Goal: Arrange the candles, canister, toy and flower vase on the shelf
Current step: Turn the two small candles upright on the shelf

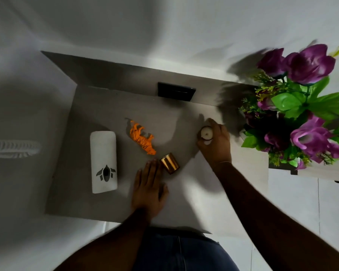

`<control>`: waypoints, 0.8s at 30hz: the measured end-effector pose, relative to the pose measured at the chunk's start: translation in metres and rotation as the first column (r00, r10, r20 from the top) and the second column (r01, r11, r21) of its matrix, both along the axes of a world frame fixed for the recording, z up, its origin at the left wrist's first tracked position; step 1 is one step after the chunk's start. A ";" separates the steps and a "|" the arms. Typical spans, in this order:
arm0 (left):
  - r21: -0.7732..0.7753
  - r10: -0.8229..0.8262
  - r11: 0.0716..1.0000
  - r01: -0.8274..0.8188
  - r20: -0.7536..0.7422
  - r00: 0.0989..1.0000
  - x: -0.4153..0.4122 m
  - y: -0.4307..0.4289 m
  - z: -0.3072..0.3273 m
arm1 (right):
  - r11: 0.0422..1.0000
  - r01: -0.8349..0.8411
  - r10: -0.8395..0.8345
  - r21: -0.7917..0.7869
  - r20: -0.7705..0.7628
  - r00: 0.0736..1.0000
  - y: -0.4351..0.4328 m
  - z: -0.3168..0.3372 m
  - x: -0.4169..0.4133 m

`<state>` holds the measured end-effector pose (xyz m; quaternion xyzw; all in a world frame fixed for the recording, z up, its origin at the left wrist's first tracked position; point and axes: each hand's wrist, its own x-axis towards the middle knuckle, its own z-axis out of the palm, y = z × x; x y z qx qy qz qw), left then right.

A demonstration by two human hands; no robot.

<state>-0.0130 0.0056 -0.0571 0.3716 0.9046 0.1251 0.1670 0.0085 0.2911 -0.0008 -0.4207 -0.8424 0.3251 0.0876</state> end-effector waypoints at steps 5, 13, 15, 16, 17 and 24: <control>-0.006 -0.001 1.000 0.001 0.011 1.000 -0.002 0.001 0.000 | 0.972 0.165 -0.160 0.166 -0.048 0.986 -0.012 0.000 0.005; -0.049 -0.014 0.999 0.015 0.031 0.999 -0.003 0.000 -0.005 | 0.961 -0.230 0.249 -0.157 0.117 0.961 -0.113 -0.002 0.000; -0.034 -0.010 0.999 0.010 0.022 1.000 -0.002 -0.001 -0.007 | 0.946 -0.223 0.265 -0.234 0.168 0.949 -0.113 0.000 -0.014; -0.012 -0.002 1.000 0.002 0.006 1.000 -0.001 -0.002 -0.007 | 0.946 -0.210 0.256 -0.247 0.173 0.951 -0.110 0.001 -0.020; 0.010 0.005 1.000 -0.005 -0.012 1.000 0.000 -0.002 -0.008 | 0.951 -0.192 0.234 -0.241 0.163 0.958 -0.106 0.003 -0.025; 0.072 0.025 0.997 -0.021 -0.055 0.998 0.001 -0.002 -0.005 | 0.994 -0.033 0.034 -0.101 -0.001 0.999 -0.071 0.017 -0.044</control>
